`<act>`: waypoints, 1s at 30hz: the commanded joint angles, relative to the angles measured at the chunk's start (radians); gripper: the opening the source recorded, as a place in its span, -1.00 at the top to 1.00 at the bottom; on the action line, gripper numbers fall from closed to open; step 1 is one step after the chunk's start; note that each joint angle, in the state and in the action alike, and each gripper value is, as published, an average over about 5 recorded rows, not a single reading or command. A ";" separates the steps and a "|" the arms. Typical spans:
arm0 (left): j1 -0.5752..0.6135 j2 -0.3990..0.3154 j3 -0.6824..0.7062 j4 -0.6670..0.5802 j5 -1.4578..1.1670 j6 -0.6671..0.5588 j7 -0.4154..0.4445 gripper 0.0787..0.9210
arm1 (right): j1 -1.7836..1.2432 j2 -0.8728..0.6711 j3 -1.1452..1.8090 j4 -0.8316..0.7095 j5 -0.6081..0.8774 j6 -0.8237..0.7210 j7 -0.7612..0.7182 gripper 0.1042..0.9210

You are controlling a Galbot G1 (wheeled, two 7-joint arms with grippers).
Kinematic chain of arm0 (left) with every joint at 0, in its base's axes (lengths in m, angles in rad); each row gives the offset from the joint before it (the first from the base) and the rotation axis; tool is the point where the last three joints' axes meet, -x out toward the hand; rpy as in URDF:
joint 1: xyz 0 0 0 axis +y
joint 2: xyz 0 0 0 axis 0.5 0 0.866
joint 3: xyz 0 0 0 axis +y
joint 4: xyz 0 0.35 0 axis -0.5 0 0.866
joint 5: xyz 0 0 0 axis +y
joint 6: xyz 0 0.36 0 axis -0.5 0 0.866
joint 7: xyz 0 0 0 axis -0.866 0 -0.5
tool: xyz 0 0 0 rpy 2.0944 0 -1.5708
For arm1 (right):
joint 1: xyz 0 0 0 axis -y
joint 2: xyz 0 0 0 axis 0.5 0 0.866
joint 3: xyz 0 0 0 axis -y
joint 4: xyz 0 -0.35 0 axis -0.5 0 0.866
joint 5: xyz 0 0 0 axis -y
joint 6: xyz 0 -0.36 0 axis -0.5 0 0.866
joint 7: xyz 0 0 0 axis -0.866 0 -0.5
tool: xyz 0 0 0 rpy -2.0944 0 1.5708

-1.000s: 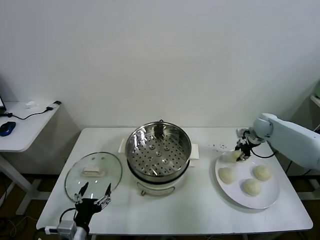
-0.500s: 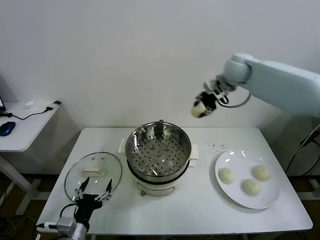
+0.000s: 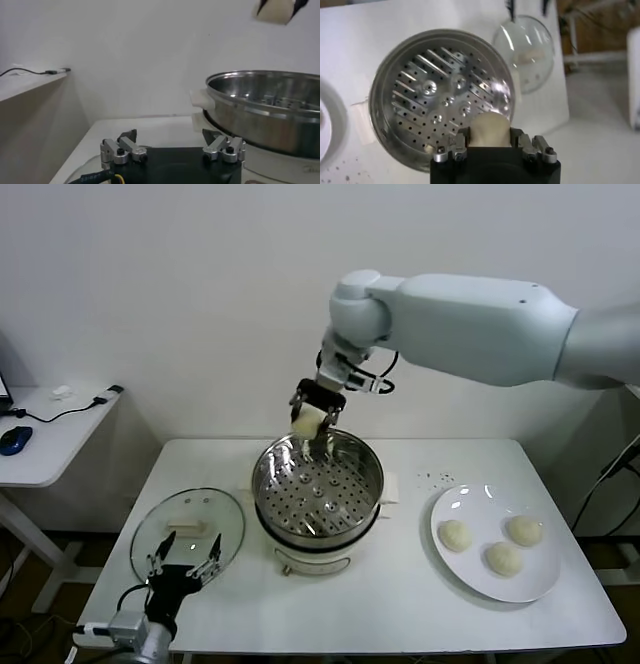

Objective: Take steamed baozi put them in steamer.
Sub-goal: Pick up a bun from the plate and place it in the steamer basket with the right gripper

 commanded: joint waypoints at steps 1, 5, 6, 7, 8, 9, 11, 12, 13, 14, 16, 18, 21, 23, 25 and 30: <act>-0.002 -0.001 0.001 -0.003 -0.002 -0.001 -0.001 -0.77 | -0.139 0.026 0.015 -0.083 -0.230 0.206 0.017 -0.08; 0.004 -0.001 0.000 -0.009 -0.002 -0.003 -0.004 -0.77 | -0.197 0.019 0.044 -0.134 -0.273 0.199 0.026 -0.09; 0.007 0.000 0.000 -0.011 -0.002 -0.003 -0.005 -0.77 | -0.207 0.019 0.049 -0.145 -0.279 0.196 0.028 -0.08; 0.010 0.001 0.000 -0.014 -0.002 -0.004 -0.007 -0.77 | -0.217 0.019 0.054 -0.155 -0.283 0.193 0.030 -0.09; 0.013 0.001 0.000 -0.015 -0.002 -0.005 -0.009 -0.77 | -0.227 0.020 0.058 -0.165 -0.284 0.190 0.032 -0.09; 0.016 0.002 0.000 -0.017 -0.002 -0.006 -0.011 -0.77 | -0.235 0.021 0.061 -0.172 -0.284 0.188 0.034 -0.09; 0.023 0.003 0.000 -0.021 -0.002 -0.008 -0.015 -0.77 | -0.250 0.023 0.064 -0.186 -0.285 0.182 0.038 -0.09; 0.026 0.003 -0.001 -0.023 -0.002 -0.009 -0.015 -0.77 | -0.256 0.025 0.065 -0.191 -0.287 0.180 0.039 -0.09; 0.029 0.003 -0.001 -0.026 -0.002 -0.010 -0.016 -0.77 | -0.261 0.026 0.066 -0.196 -0.289 0.177 0.040 -0.09; 0.032 0.003 -0.002 -0.028 -0.002 -0.011 -0.016 -0.77 | -0.267 0.027 0.067 -0.202 -0.292 0.173 0.041 -0.08; 0.035 0.003 -0.004 -0.033 -0.003 -0.011 -0.016 -0.77 | -0.278 0.030 0.069 -0.215 -0.298 0.165 0.042 -0.08; 0.036 0.002 -0.004 -0.039 -0.003 -0.012 -0.016 -0.77 | -0.290 0.032 0.072 -0.230 -0.304 0.159 0.046 -0.08; 0.039 0.001 -0.005 -0.047 -0.003 -0.013 -0.016 -0.77 | -0.312 0.038 0.081 -0.254 -0.325 0.156 0.061 -0.08; 0.041 0.000 -0.005 -0.052 -0.004 -0.014 -0.017 -0.77 | -0.327 0.046 0.089 -0.271 -0.343 0.155 0.074 -0.09; 0.041 0.000 -0.005 -0.056 -0.005 -0.014 -0.017 -0.77 | -0.339 0.057 0.097 -0.289 -0.355 0.154 0.087 -0.09; 0.036 -0.001 -0.003 -0.061 -0.006 -0.013 -0.017 -0.77 | -0.356 0.089 0.113 -0.344 -0.369 0.148 0.103 -0.10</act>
